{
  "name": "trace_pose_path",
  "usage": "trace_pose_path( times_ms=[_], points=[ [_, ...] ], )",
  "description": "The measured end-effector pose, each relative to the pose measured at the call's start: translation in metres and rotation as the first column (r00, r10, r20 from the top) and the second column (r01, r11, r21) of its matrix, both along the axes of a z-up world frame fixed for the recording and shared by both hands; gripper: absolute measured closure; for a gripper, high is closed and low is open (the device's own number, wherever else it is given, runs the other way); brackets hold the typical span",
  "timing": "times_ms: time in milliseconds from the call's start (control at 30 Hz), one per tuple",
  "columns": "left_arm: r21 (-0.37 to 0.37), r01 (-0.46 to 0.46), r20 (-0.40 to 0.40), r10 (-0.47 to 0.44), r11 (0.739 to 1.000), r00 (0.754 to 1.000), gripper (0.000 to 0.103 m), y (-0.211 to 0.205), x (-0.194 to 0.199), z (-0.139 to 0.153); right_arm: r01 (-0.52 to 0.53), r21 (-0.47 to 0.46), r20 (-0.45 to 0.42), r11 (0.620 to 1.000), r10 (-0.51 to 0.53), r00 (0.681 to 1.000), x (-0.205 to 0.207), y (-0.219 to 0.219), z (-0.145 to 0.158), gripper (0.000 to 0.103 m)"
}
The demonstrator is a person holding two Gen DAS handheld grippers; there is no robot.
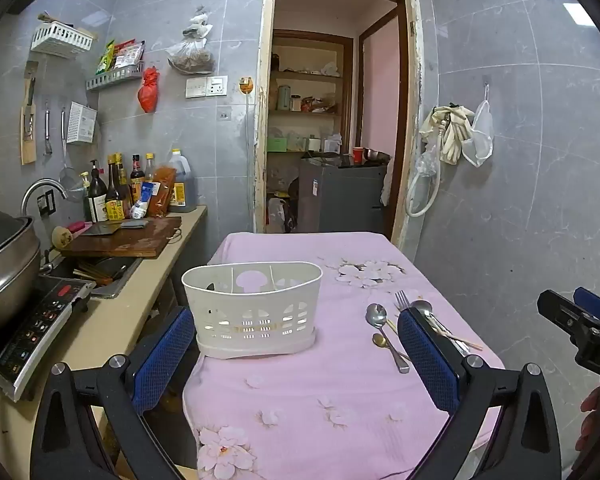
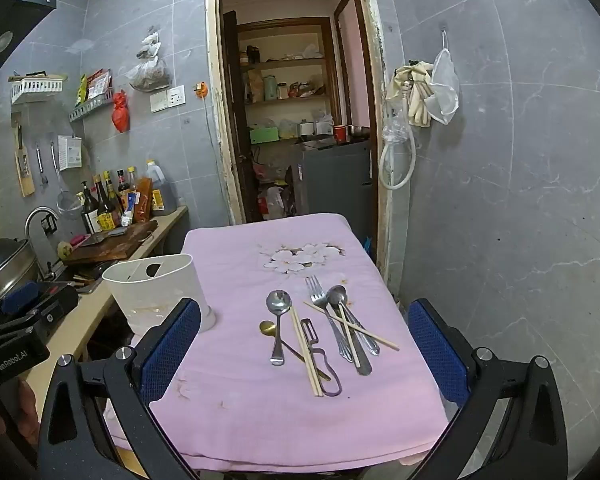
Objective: Organize utensils
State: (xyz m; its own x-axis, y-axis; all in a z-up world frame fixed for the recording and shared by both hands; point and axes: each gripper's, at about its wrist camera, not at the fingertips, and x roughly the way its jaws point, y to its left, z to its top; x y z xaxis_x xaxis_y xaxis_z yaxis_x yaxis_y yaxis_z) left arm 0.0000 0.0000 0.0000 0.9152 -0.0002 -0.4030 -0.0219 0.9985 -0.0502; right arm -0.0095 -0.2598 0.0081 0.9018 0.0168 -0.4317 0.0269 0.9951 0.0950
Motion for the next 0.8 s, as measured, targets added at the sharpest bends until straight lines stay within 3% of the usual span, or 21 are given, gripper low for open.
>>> trace_pose_path(
  times_ms=[800],
  points=[
    [0.0, 0.0, 0.001, 0.0, 1.0, 1.0, 0.001, -0.0002, 0.0, 0.0, -0.001, 0.003, 0.001, 1.0, 0.001, 1.0, -0.0006, 0.0, -0.0006, 0.001]
  ],
)
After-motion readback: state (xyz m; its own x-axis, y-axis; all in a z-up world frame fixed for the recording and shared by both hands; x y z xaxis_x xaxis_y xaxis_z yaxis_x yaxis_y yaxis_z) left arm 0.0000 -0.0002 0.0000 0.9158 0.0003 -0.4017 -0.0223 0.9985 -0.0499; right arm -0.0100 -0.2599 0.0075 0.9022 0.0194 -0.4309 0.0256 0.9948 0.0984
